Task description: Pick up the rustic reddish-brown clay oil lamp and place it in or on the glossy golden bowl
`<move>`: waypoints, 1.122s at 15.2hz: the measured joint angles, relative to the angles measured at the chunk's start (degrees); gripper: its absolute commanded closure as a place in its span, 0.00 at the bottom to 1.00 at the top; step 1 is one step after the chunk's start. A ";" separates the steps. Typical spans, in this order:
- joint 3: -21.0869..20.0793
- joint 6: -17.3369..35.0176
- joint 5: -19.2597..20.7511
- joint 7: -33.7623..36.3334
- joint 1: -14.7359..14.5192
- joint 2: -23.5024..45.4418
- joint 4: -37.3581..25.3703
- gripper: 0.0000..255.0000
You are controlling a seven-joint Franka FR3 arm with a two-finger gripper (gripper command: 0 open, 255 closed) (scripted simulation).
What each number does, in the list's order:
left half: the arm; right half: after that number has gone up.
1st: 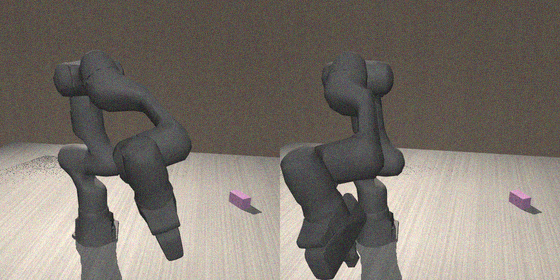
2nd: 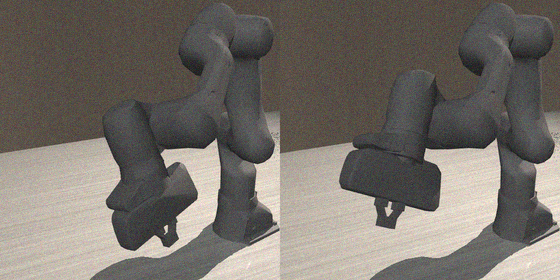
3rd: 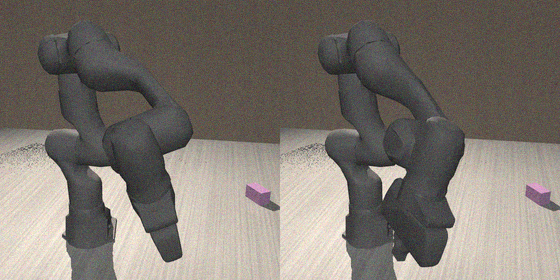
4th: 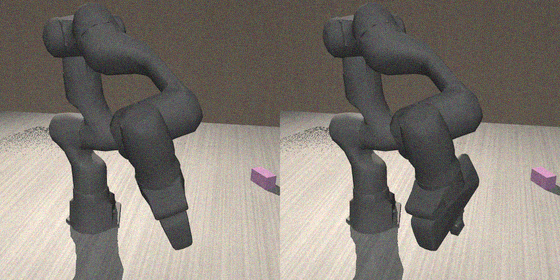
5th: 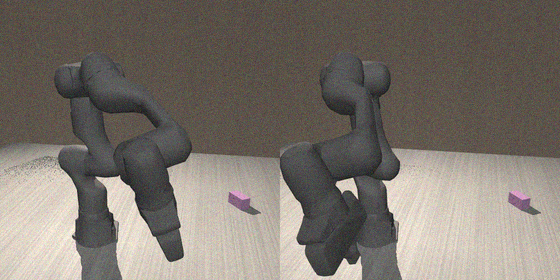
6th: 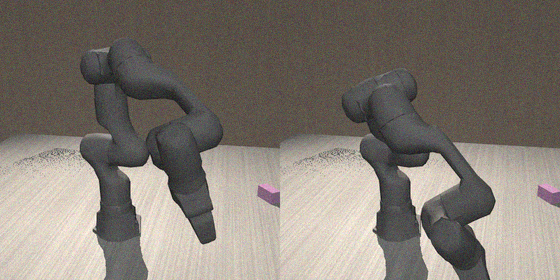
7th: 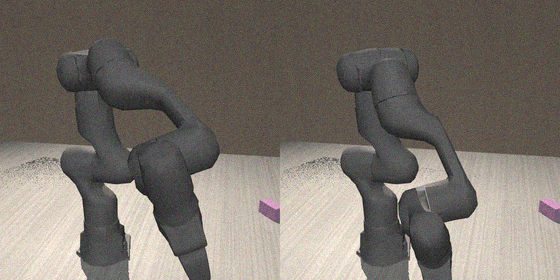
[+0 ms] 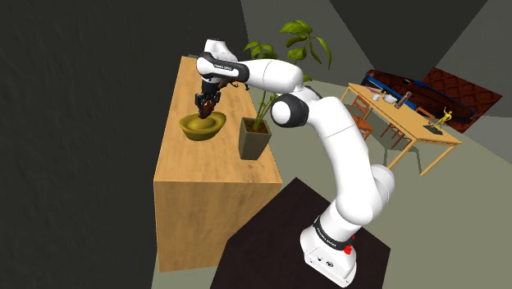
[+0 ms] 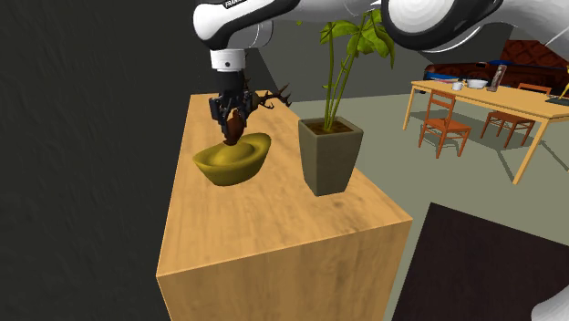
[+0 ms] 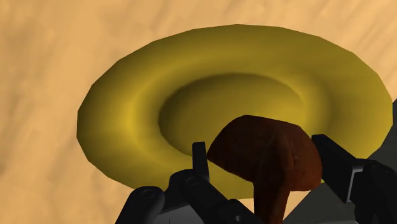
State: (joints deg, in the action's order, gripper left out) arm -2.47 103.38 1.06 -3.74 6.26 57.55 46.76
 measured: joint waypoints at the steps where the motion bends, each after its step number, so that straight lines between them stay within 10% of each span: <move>1: -0.02 1.02 -0.01 0.01 0.01 -0.44 1.23 1.00; 13: 0.03 4.64 0.03 -0.03 0.06 1.12 3.50 1.00; 14: 0.03 4.64 0.03 -0.03 0.06 1.12 3.49 0.00; 17: 0.03 4.65 0.03 -0.03 0.06 1.12 3.48 0.00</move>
State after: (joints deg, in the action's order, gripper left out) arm -2.44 108.03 1.09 -3.77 6.31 58.68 50.24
